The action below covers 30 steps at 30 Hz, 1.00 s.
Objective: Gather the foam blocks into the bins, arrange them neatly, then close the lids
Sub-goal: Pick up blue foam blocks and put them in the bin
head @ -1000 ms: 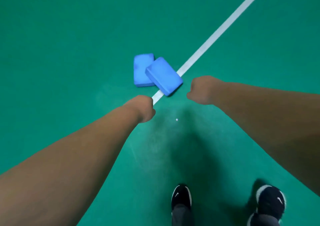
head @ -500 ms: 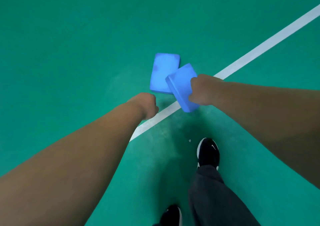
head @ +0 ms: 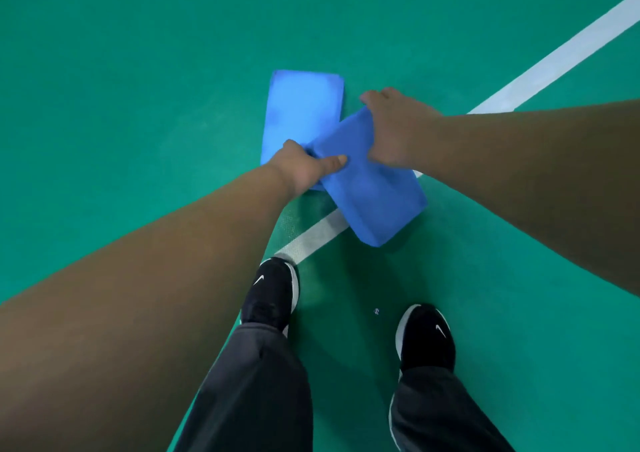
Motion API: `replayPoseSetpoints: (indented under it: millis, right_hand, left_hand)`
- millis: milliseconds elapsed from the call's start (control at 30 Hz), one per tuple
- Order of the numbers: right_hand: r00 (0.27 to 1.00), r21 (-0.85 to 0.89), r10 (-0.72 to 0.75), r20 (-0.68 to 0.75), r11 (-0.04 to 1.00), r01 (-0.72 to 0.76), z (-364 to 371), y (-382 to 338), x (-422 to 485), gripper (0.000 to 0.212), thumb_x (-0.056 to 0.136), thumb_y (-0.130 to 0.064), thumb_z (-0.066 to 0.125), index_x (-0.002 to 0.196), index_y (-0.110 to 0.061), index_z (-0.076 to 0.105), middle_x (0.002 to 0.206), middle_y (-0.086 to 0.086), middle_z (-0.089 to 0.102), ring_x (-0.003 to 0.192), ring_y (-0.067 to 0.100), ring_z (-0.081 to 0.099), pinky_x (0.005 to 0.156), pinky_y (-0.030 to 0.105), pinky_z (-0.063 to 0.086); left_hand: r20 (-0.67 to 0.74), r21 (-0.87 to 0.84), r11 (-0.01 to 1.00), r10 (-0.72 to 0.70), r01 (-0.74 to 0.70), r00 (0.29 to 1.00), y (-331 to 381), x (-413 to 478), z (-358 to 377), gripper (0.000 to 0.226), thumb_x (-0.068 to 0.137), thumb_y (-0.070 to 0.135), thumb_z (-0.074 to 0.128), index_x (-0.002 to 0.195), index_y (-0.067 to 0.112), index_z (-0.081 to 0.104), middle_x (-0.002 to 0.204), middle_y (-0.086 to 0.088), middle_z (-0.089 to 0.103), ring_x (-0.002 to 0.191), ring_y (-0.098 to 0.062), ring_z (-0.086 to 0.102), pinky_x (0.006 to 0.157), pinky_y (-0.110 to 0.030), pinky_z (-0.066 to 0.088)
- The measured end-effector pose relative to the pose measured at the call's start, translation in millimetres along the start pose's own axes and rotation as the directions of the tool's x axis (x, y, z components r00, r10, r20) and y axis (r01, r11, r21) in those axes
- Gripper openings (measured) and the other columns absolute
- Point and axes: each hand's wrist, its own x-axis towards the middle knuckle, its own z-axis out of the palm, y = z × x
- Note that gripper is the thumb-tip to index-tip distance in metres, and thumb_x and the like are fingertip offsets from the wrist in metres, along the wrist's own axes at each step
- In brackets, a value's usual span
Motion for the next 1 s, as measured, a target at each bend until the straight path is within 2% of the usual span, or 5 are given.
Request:
replayPoseSetpoints:
  millis: [100, 267, 500, 767, 1000]
  right_hand:
    - [0.997, -0.146, -0.047, 0.064, 0.988, 0.056, 2, 7, 17, 0.097, 0.078, -0.042, 0.080, 0.157, -0.023, 0.027, 0.150, 0.006, 0.041, 0.131, 0.039, 0.048, 0.103, 0.050, 0.047]
    - [0.977, -0.359, -0.102, 0.188, 0.919, 0.165, -3, 12, 42, 0.118, 0.062, -0.076, 0.080, 0.154, -0.021, 0.032, 0.144, 0.005, 0.053, 0.132, 0.035, 0.049, 0.108, 0.049, 0.042]
    - [0.872, -0.261, 0.109, 0.478, 0.965, 0.023, -9, 20, 58, 0.082, 0.066, -0.071, 0.081, 0.125, -0.018, 0.063, 0.113, 0.005, 0.066, 0.102, 0.033, 0.065, 0.093, 0.045, 0.054]
    - [0.869, -0.195, 0.203, 0.451, 0.973, -0.126, 13, 34, 66, 0.059, 0.073, -0.054, 0.074, 0.115, -0.018, 0.054, 0.094, 0.001, 0.052, 0.096, 0.032, 0.062, 0.074, 0.037, 0.051]
    - [0.862, -0.174, 0.221, 0.457, 0.972, -0.158, 14, 33, 66, 0.061, 0.071, -0.050, 0.078, 0.115, -0.017, 0.052, 0.094, 0.002, 0.051, 0.095, 0.031, 0.061, 0.071, 0.036, 0.050]
  left_hand:
    - [0.023, -0.253, 0.967, 0.039, -0.032, 0.999, -7, 27, 5, 0.070, 0.071, 0.038, 0.095, 0.118, 0.003, 0.057, 0.115, -0.014, 0.070, 0.087, -0.025, 0.076, 0.064, -0.034, 0.064]
    - [0.092, -0.172, 0.981, 0.107, -0.091, 0.990, -4, 36, -1, 0.066, 0.066, 0.028, 0.098, 0.121, 0.020, 0.064, 0.113, 0.000, 0.073, 0.100, -0.018, 0.074, 0.078, -0.030, 0.061]
    - [0.213, 0.133, 0.943, 0.273, -0.304, 0.938, 48, 56, -12, 0.068, 0.082, 0.020, 0.086, 0.142, 0.016, 0.055, 0.134, 0.003, 0.059, 0.123, -0.016, 0.058, 0.104, -0.028, 0.047]
    - [0.131, 0.932, 0.277, 0.342, -0.233, 0.930, 75, 114, -42, 0.153, 0.059, 0.051, 0.097, 0.164, 0.013, -0.006, 0.172, -0.007, 0.009, 0.158, -0.035, 0.012, 0.127, -0.048, 0.018]
    - [0.186, 0.968, 0.114, 0.276, -0.224, 0.943, 78, 97, -43, 0.127, 0.042, 0.078, 0.089, 0.144, 0.015, 0.047, 0.136, -0.009, 0.045, 0.127, -0.033, 0.043, 0.101, -0.046, 0.045]
